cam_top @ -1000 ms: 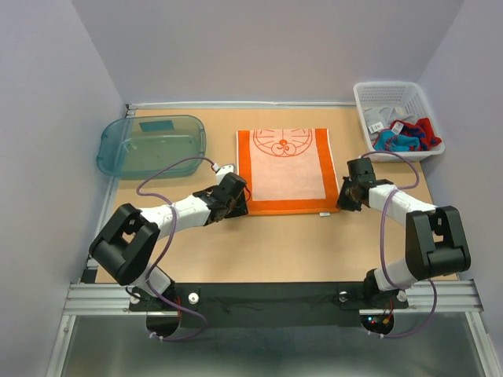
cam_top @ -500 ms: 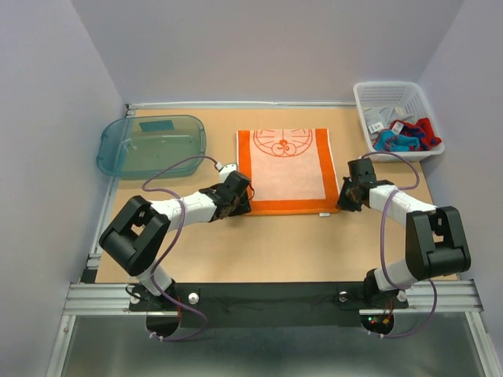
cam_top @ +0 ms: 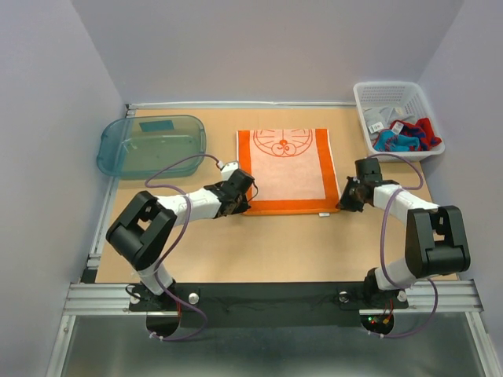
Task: Fold and stack the towels
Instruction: Fold the towel
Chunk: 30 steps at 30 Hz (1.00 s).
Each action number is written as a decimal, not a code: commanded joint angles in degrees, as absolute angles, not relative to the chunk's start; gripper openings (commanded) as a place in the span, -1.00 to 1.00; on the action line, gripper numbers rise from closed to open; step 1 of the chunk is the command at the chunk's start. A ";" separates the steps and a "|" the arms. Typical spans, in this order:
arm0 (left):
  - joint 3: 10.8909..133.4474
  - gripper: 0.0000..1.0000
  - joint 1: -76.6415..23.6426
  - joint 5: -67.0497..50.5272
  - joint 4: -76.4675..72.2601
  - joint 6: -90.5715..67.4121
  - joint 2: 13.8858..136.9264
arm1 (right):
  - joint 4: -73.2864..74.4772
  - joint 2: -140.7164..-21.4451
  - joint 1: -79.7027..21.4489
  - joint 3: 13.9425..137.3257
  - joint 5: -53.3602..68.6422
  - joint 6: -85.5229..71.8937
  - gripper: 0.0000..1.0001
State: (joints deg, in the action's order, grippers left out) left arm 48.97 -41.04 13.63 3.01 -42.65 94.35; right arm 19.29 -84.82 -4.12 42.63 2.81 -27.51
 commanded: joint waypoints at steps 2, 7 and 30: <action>48.69 -0.98 -41.05 16.61 13.17 -42.19 96.16 | 22.23 -83.77 -3.78 40.52 7.20 -27.60 -0.99; 43.52 -0.99 -41.04 16.09 17.75 -43.24 90.72 | 29.69 -79.20 -3.78 39.38 10.28 -27.77 -0.99; 43.22 0.32 -40.35 5.88 24.70 -44.13 70.75 | 41.50 -64.51 -3.78 45.84 11.51 -28.30 0.13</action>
State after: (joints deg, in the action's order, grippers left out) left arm 37.17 -41.39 4.47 22.68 -46.48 73.36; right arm 44.29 -64.53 -4.05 37.82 13.72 -30.00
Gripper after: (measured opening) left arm 0.659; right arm 0.563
